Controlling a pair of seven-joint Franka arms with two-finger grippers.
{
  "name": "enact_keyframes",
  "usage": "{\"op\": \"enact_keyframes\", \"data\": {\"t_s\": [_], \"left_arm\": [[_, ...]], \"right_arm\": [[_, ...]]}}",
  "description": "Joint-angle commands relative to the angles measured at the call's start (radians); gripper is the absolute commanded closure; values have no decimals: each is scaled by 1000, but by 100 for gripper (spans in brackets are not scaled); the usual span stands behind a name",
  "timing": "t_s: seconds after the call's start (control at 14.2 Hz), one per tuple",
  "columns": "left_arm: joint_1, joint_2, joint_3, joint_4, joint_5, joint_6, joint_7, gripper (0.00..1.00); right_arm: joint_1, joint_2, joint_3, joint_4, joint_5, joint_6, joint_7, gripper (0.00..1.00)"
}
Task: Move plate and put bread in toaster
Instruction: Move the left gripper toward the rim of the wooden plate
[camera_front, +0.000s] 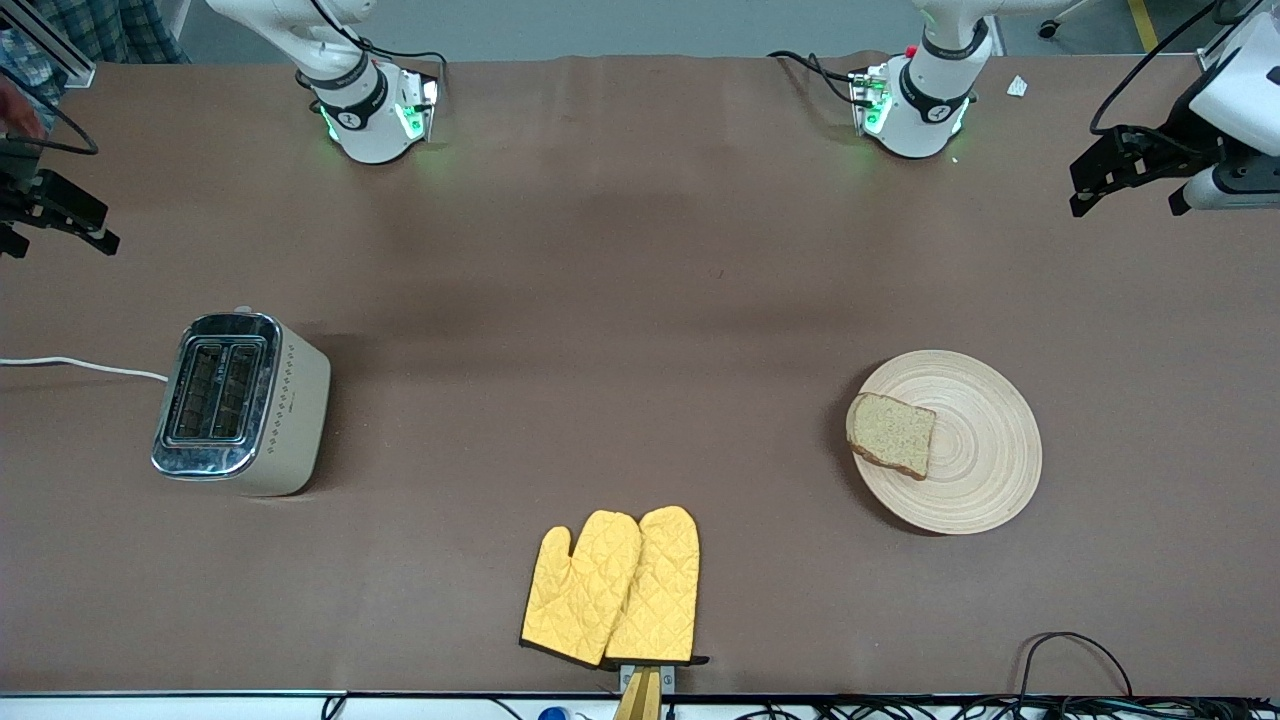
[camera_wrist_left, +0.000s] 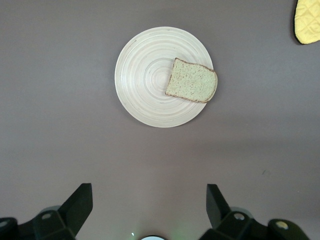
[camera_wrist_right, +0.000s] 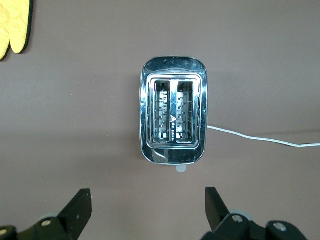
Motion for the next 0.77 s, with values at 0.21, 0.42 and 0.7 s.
{"op": "enact_keyframes", "data": {"t_s": [0.21, 0.42, 0.7], "left_arm": [[7, 45, 3, 29, -6, -34, 20, 0], [9, 163, 4, 124, -9, -22, 29, 0], [76, 269, 9, 169, -125, 4, 66, 0]], "right_arm": [[-6, -12, 3, -15, -12, 11, -8, 0], [-6, -12, 3, -15, -12, 11, -7, 0], [-6, -12, 3, -15, -12, 11, -7, 0]]}}
